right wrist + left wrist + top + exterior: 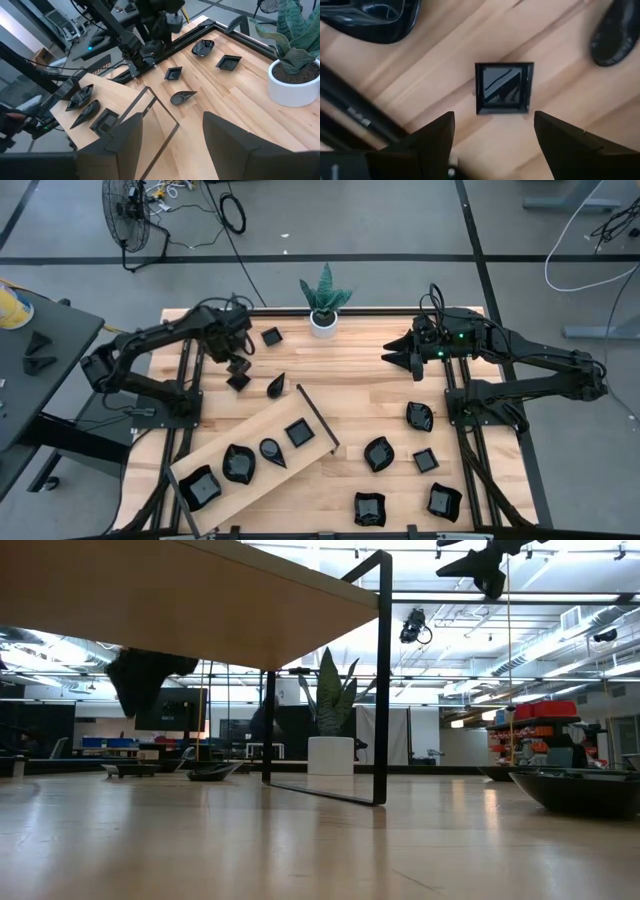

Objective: Pick & Place Mini shaped plates
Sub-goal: Stack the black square plate on top of the black square plate on the shelf

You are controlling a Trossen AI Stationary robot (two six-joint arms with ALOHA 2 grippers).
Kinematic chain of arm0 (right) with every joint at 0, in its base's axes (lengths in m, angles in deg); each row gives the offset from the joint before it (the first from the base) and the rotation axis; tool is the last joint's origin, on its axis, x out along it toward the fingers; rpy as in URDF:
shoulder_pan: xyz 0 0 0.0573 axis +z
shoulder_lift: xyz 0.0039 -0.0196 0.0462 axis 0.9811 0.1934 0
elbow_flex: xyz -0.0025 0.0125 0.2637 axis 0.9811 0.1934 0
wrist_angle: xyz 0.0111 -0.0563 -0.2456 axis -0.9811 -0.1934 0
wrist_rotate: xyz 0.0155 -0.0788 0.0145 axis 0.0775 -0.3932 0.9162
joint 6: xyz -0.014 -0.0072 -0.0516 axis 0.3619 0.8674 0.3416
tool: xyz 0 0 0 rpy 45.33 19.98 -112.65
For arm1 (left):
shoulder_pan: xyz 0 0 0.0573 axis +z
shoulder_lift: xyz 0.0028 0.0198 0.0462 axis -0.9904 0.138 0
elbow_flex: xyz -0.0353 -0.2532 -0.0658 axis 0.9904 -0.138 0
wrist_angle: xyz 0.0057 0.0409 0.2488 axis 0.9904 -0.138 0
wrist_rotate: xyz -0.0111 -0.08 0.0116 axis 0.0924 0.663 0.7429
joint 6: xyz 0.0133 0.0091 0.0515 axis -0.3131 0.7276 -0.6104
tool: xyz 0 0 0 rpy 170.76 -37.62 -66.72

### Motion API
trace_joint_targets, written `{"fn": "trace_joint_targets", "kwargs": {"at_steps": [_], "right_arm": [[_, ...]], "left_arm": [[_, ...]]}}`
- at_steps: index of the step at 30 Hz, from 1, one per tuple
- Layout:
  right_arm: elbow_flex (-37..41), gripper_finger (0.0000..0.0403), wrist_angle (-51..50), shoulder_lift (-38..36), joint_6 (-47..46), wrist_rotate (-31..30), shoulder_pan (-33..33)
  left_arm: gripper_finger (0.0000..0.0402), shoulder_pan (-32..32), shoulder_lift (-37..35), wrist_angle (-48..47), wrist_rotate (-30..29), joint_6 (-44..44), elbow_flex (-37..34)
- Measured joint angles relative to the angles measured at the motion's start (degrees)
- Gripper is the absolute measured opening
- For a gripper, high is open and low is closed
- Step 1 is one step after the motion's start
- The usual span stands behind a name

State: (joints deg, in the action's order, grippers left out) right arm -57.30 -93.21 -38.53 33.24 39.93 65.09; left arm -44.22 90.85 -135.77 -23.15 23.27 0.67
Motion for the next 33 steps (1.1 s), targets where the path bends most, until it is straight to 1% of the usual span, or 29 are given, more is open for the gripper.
{"fn": "trace_joint_targets", "kwargs": {"at_steps": [7,14,18,27,33], "right_arm": [[0.0,0.0210,0.0,0.0,0.0,0.0,0.0],[0.0,0.0210,0.0,0.0,0.0,0.0,0.0],[0.0,0.0210,0.0,0.0,0.0,0.0,0.0],[0.0,0.0210,0.0,0.0,0.0,0.0,0.0],[0.0,0.0210,0.0,0.0,0.1,0.0,0.0]], "left_arm": [[0.0279,1.2,0.0,7.6,-0.2,-0.2,-5.7],[0.0279,3.8,0.1,12.2,0.2,0.2,-10.3],[0.0279,5.1,0.1,13.8,0.2,1.1,-10.8],[0.0279,5.5,0.1,15.1,0.1,10.9,-10.8],[0.0279,5.5,0.1,15.3,0.1,10.8,-10.8]]}}
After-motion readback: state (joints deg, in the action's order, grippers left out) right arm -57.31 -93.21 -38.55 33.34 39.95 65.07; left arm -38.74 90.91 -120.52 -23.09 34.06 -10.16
